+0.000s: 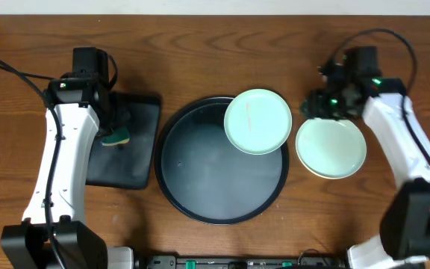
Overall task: Clean dirty plates on tray and stack at the side
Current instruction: 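Return right gripper to the round tray and grip the last mint-green plate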
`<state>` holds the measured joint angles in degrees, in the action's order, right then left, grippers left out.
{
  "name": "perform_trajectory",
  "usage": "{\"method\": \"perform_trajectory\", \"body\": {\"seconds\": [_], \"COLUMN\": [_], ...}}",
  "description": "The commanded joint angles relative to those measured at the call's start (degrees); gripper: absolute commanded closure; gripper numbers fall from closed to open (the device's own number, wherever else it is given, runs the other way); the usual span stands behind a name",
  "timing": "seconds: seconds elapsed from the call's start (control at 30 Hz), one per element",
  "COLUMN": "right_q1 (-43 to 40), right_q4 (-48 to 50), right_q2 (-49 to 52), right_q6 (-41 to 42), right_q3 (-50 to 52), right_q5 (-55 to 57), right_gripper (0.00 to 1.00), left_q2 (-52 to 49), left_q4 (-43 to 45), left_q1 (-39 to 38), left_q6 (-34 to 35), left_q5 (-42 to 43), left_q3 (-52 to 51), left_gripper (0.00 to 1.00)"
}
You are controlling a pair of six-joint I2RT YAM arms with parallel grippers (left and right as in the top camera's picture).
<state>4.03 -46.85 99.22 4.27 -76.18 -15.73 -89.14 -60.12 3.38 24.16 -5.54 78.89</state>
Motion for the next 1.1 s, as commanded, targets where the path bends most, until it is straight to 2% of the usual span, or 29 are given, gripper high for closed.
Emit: {"method": "perform_trajectory", "body": {"seconds": [0.0,0.37,0.53,0.7,1.07], "right_q1": [2.43,4.83,5.07,5.25,5.29], "right_q4": [-0.09,2.47,2.8,2.95,4.76], "right_q2": [4.02,13.33,15.39,16.22,16.31], "right_q6": [-4.11,-13.25,-13.31,-12.37,-11.41], "right_q3": [-5.16,-8.07,-8.04,-8.04,-8.02], "right_q5": [1.4,-0.68,-2.89,-2.89,-1.68], "right_gripper": [0.4,0.42,0.45,0.59,0.63], "left_q2": [-0.46,-0.46,-0.46,-0.46,-0.5], "left_q4": [0.04,1.05,1.03,1.03,1.05], "left_q1": [0.26,0.26,0.26,0.24,0.26], "left_q6": [-0.5,-0.5,-0.5,-0.5,-0.52], "left_q5": [-0.96,-0.96,-0.96,-0.96,-0.96], "left_q3": [0.09,0.09,0.09,0.09,0.09], "left_gripper": [0.92,0.93,0.93,0.93,0.93]}}
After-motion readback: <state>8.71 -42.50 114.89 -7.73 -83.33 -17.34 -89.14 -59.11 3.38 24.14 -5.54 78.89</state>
